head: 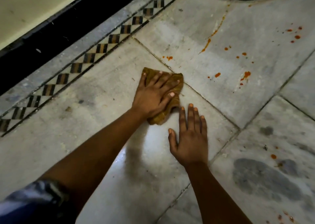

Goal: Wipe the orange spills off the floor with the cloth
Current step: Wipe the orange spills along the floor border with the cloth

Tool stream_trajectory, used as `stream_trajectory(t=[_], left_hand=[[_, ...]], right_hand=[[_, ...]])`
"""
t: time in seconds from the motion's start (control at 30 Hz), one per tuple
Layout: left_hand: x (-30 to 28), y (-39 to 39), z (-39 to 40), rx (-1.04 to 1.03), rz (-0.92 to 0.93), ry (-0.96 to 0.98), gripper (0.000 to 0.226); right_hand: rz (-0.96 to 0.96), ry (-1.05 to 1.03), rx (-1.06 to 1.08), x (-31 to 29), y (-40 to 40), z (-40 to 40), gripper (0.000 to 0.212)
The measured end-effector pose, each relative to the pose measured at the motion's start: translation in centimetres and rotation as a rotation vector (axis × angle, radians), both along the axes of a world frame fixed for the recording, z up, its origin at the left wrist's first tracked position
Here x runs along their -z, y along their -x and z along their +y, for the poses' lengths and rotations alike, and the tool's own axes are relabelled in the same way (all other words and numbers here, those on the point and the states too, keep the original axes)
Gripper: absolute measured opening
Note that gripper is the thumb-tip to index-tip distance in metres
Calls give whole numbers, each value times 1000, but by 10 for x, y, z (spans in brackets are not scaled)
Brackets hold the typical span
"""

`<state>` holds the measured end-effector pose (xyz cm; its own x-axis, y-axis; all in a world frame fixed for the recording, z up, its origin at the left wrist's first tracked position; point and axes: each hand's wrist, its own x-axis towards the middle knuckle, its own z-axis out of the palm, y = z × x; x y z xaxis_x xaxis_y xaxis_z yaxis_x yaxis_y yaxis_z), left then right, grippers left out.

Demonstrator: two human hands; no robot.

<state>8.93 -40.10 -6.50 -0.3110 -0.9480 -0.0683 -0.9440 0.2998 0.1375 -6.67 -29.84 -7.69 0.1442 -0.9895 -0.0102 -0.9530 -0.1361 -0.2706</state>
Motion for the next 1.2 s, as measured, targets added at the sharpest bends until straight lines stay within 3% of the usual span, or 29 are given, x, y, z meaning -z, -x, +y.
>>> stream_trajectory(t=[0.17, 0.3, 0.37, 0.5, 0.57, 0.63, 0.73, 0.83, 0.9, 1.0, 1.13, 1.2], left_hand=[[6, -13, -33, -340, -9, 19, 56], [3, -26, 25, -61, 27, 14, 57], [2, -53, 18, -50, 14, 3, 60], [5, -81, -68, -551, -25, 23, 55], [-1, -70, -102, -684, 13, -5, 52], [-3, -49, -101, -647, 3, -17, 54], [1, -29, -38, -351, -45, 5, 62], [3, -52, 45, -116, -14, 13, 64], [4, -80, 77, -106, -11, 4, 72], [3, -115, 62, -280, -27, 20, 81], [1, -115, -22, -647, -13, -3, 83], [-2, -97, -48, -684, -21, -35, 86]], right_hand=[[-9, 8, -6, 2, 0, -1, 69], [-19, 2, -12, 1, 1, 0, 68], [-11, -1, -13, 3, 1, 0, 68], [0, 9, -12, 3, 1, 0, 68], [6, 12, -14, 3, 0, -1, 68], [4, 10, -15, 3, 0, -1, 68], [2, 3, -13, 1, 1, -1, 69], [-8, 17, -18, 1, 1, -1, 69], [-4, 25, -19, 3, 2, -1, 69], [2, 33, -25, 5, 1, -1, 69], [-4, 51, -31, 7, 1, 0, 69], [-7, 56, -31, 6, 0, 0, 69]])
